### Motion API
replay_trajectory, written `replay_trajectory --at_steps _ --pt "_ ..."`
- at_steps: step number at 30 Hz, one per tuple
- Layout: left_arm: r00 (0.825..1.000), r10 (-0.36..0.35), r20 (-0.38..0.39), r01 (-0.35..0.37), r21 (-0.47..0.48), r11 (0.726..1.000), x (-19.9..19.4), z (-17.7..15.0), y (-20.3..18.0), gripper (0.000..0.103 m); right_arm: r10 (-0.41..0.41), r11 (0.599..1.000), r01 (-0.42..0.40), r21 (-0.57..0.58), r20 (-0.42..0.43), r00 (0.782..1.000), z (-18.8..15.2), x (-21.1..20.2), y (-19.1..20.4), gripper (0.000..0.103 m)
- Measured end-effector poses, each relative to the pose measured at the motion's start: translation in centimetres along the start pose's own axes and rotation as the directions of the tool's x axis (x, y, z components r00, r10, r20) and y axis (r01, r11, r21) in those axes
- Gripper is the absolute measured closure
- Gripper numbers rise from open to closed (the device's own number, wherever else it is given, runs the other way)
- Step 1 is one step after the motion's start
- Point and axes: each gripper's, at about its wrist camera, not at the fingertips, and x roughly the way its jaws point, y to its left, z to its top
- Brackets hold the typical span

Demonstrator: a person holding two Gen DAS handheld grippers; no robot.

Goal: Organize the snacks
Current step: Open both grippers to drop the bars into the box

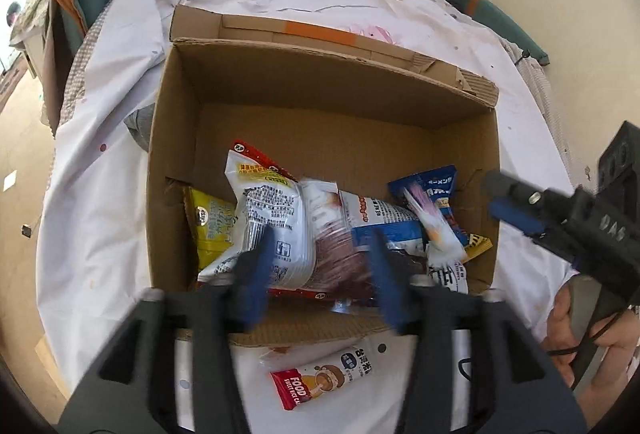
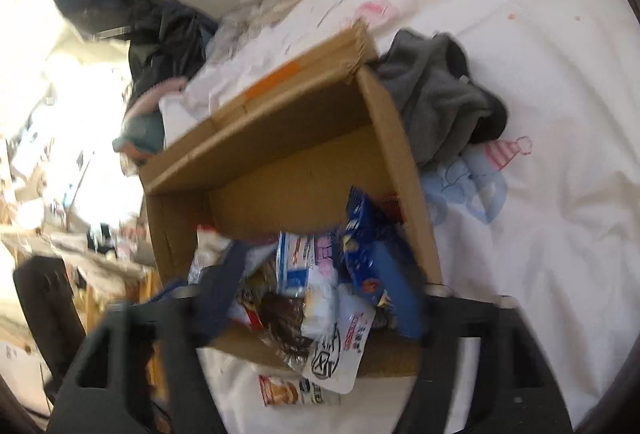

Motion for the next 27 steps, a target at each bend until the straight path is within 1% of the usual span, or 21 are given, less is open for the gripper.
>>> replay_trajectory --at_steps 1,2,3,5,9,12,14,17,21,23,27 --pt "1.000 0.005 0.001 -0.005 -0.001 1.000 0.0 0.0 0.0 0.029 0.000 1.000 0.000 0.003 0.001 1.000 0.1 -0.1 -0.1 0.028" --pt "1.000 0.002 -0.002 -0.002 -0.004 1.000 0.0 0.0 -0.1 0.023 0.010 1.000 -0.010 0.014 0.001 1.000 0.2 -0.1 -0.3 0.028" --pt "1.000 -0.009 -0.003 0.009 -0.006 1.000 0.0 0.0 0.0 0.019 0.018 1.000 -0.018 0.026 0.000 1.000 0.2 -0.1 -0.4 0.028" --pt "1.000 -0.009 0.001 0.009 -0.001 1.000 -0.2 0.0 -0.1 0.019 0.024 0.999 -0.024 0.036 -0.002 1.000 0.1 0.0 -0.5 0.028" --pt "0.999 0.021 0.027 -0.021 0.022 1.000 -0.6 -0.2 -0.3 0.019 -0.002 1.000 0.002 -0.001 -0.009 1.000 0.1 0.3 0.0 0.028" --pt "0.999 0.025 0.033 -0.025 0.013 1.000 -0.7 -0.3 -0.1 0.019 -0.013 1.000 0.013 -0.010 -0.008 1.000 -0.1 0.2 0.2 0.028" --pt "0.998 0.034 0.055 -0.035 0.009 0.999 -0.9 -0.5 0.0 0.019 -0.020 1.000 0.020 -0.007 0.005 1.000 -0.2 -0.3 0.4 0.028" --pt "0.993 0.059 0.100 -0.063 0.038 0.997 -1.4 -0.7 -0.3 0.019 -0.026 0.999 0.027 -0.030 0.027 0.999 -0.6 -1.2 1.0 0.027" --pt "0.990 0.075 0.117 -0.082 0.060 0.995 -1.8 -0.9 -0.5 0.019 -0.041 0.998 0.042 -0.054 0.034 0.999 -1.3 -2.2 1.6 0.026" --pt "0.990 0.077 0.115 -0.084 0.058 0.995 -1.9 -1.1 -0.4 0.019 -0.014 0.999 0.015 -0.041 0.011 1.000 -1.6 -2.5 1.7 0.026" --pt "0.990 0.079 0.116 -0.085 0.043 0.995 -2.4 -1.5 0.2 0.019 -0.005 0.999 0.006 -0.032 0.018 1.000 -2.1 -3.3 2.0 0.026"
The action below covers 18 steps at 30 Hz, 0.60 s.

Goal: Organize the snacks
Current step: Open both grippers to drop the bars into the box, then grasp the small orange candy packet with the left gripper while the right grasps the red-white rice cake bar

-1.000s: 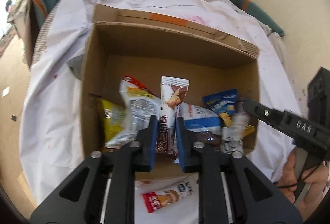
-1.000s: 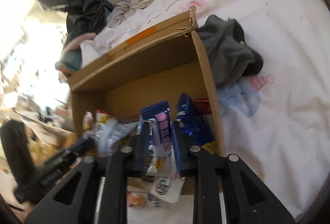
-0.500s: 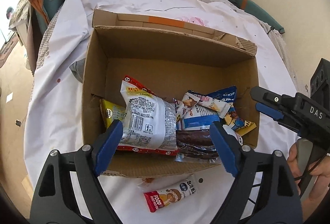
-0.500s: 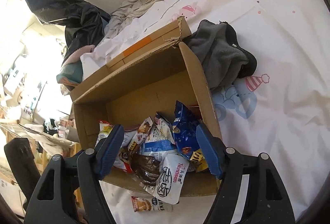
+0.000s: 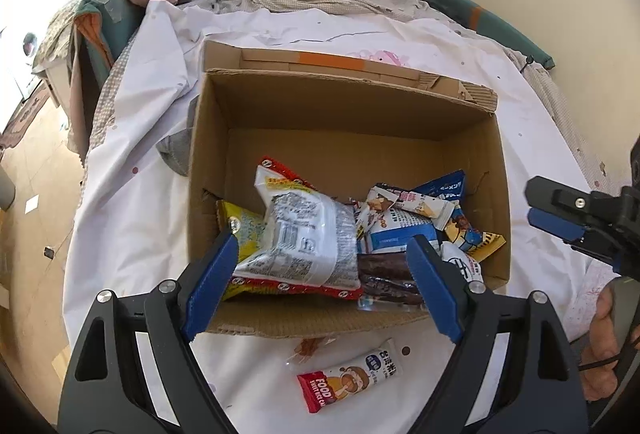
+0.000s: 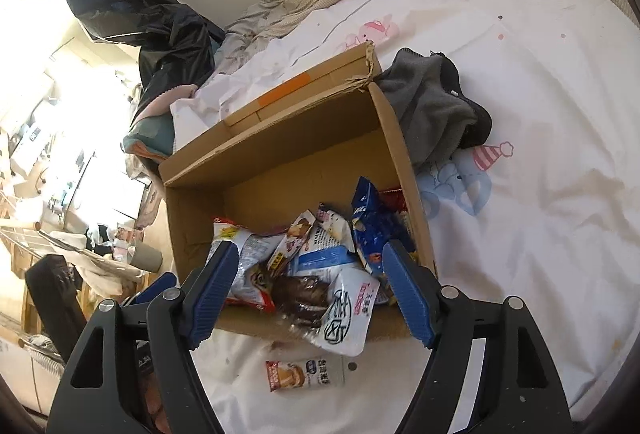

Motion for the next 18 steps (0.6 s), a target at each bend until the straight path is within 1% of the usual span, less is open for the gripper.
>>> replay_trajectory --at_steps 2,4,5,8,11,13,17,18 --pt "1.000 0.005 0.001 -0.005 -0.002 1.000 -0.3 -0.2 0.2 0.019 -0.016 1.000 0.016 0.012 0.004 1.000 -0.6 -0.3 -0.1 0.026" --pt "1.000 0.016 0.007 -0.016 0.003 1.000 -0.8 -0.5 0.5 0.019 -0.016 1.000 0.016 -0.001 0.024 1.000 -1.3 -0.8 -0.1 0.026" --pt "1.000 0.022 0.009 -0.023 0.004 1.000 -1.0 -0.6 0.6 0.019 -0.034 0.999 0.034 -0.009 0.039 0.999 -1.8 -1.2 0.0 0.026" --pt "0.999 0.036 0.012 -0.036 -0.010 0.999 -1.6 -1.3 1.3 0.019 -0.017 1.000 0.018 -0.025 0.037 0.999 -2.8 -1.7 -0.1 0.026" --pt "0.998 0.063 0.001 -0.063 -0.030 0.998 -1.9 -2.0 2.0 0.019 -0.068 0.997 0.069 -0.019 0.061 0.996 -4.1 -2.3 -0.1 0.026" --pt "0.998 0.070 -0.009 -0.070 -0.040 0.997 -2.0 -2.5 2.4 0.019 -0.073 0.997 0.074 -0.012 0.068 0.995 -5.0 -2.7 -0.2 0.026" --pt "0.995 0.091 -0.033 -0.093 -0.061 0.994 -2.2 -3.5 3.1 0.019 -0.119 0.993 0.120 -0.014 0.025 0.993 -6.7 -2.1 -0.4 0.025" --pt "0.996 0.085 -0.040 -0.087 -0.066 0.994 -2.2 -3.7 3.4 0.019 -0.129 0.992 0.129 -0.006 0.009 0.992 -7.0 -1.9 -0.6 0.025"
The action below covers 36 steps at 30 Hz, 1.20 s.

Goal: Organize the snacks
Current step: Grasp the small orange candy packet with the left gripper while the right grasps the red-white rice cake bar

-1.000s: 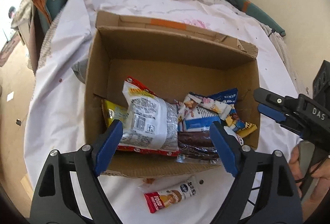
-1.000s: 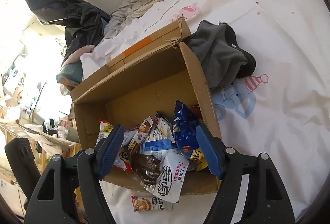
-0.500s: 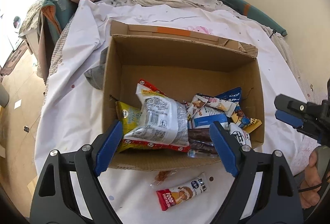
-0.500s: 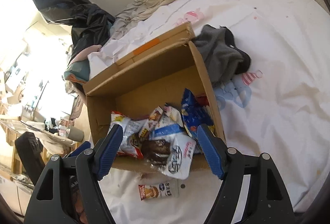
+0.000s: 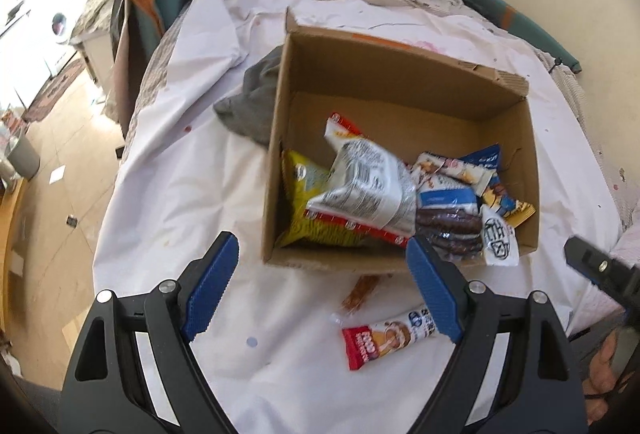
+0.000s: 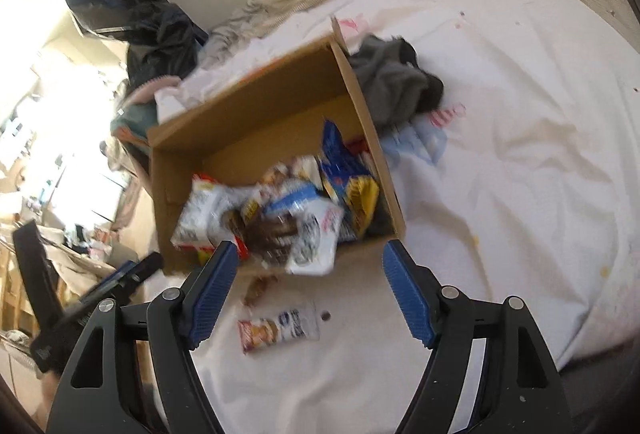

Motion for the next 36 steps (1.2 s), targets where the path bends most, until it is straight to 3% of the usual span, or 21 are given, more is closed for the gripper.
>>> replay_trajectory --at_steps 9,17,20,24,25,26,28,31,36 --pt "0.995 0.054 -0.084 -0.059 -0.059 0.997 1.6 -1.4 2.6 0.019 -0.019 0.997 0.029 0.070 -0.139 0.990 -2.2 3.0 -1.9 0.024" --pt "0.977 -0.007 -0.213 0.010 0.010 1.000 5.7 -2.9 0.0 0.023 -0.003 0.996 0.016 0.083 -0.153 0.988 -2.0 3.3 -2.1 0.024" --pt "0.969 -0.035 -0.246 0.059 0.089 0.994 8.1 -3.3 -2.2 0.027 -0.004 0.996 0.018 0.087 -0.154 0.988 -2.0 3.2 -2.3 0.024" --pt "0.961 -0.030 -0.274 0.097 0.238 0.966 10.7 -4.1 -4.6 0.048 -0.017 0.996 0.030 0.084 -0.150 0.989 -1.8 3.1 -2.4 0.024" --pt "0.953 -0.021 -0.301 0.098 0.245 0.965 11.3 -4.4 -4.7 0.081 -0.018 0.996 0.031 0.083 -0.147 0.989 -1.7 3.1 -2.5 0.024" --pt "0.940 0.020 -0.342 0.069 0.248 0.966 11.9 -4.8 -4.6 0.089 -0.020 0.996 0.033 0.083 -0.145 0.989 -1.7 3.0 -2.5 0.024" --pt "0.934 0.038 -0.354 0.050 0.236 0.970 11.3 -4.8 -4.2 0.090 -0.028 0.996 0.040 0.080 -0.145 0.989 -1.7 3.1 -2.5 0.024" --pt "0.941 0.020 -0.339 0.050 0.197 0.979 8.5 -4.7 -3.1 0.090 -0.024 0.996 0.037 0.076 -0.163 0.986 -1.9 3.4 -2.3 0.024" --pt "0.942 -0.040 -0.334 0.068 0.075 0.995 4.0 -4.6 -0.4 0.090 0.011 0.998 0.002 0.059 -0.223 0.975 -2.7 4.7 -1.0 0.024"
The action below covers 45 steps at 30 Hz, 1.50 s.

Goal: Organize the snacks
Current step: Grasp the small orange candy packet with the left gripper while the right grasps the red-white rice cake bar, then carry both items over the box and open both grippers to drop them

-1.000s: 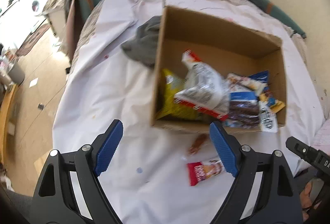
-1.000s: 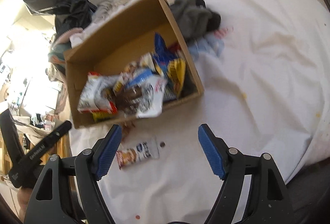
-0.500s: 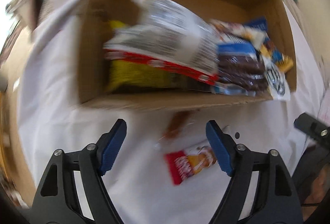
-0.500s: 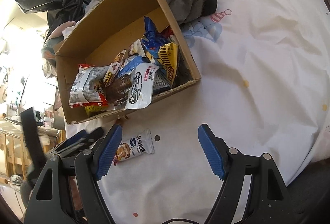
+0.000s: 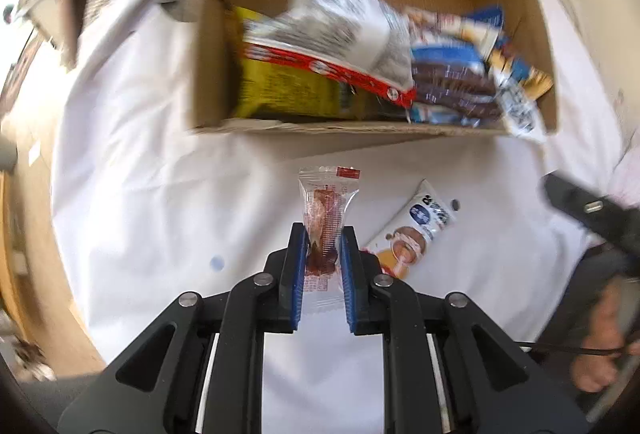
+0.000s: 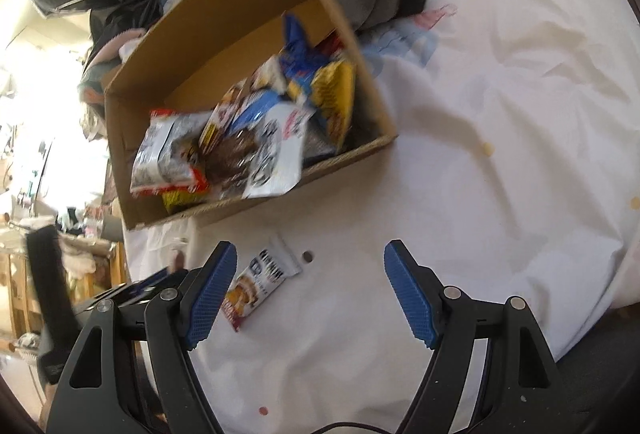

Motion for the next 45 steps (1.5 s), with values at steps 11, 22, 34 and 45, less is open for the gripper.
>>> replay_trajectory --at_steps 11,22,34,45 --pt "0.995 0.062 0.073 -0.050 -0.153 0.987 -4.1 -2.8 3.1 0.090 0.064 0.971 -0.011 0.238 -0.219 0.974 -2.5 7.9 2.8 0.024" --pt "0.995 0.084 0.057 -0.068 -0.238 0.969 -3.3 -2.2 4.9 0.089 -0.226 0.958 0.244 0.153 -0.128 0.966 -3.7 11.1 7.2 0.023" --pt "0.997 0.057 0.061 -0.040 -0.247 0.968 -3.1 -1.9 4.9 0.089 -0.197 0.974 0.174 -0.145 -0.164 0.967 -4.6 9.2 8.0 0.073" --pt "0.987 0.086 0.138 -0.064 -0.155 0.986 -3.9 -1.9 2.1 0.089 -0.096 0.969 0.061 -0.238 -0.140 0.985 -2.7 3.1 6.6 0.087"
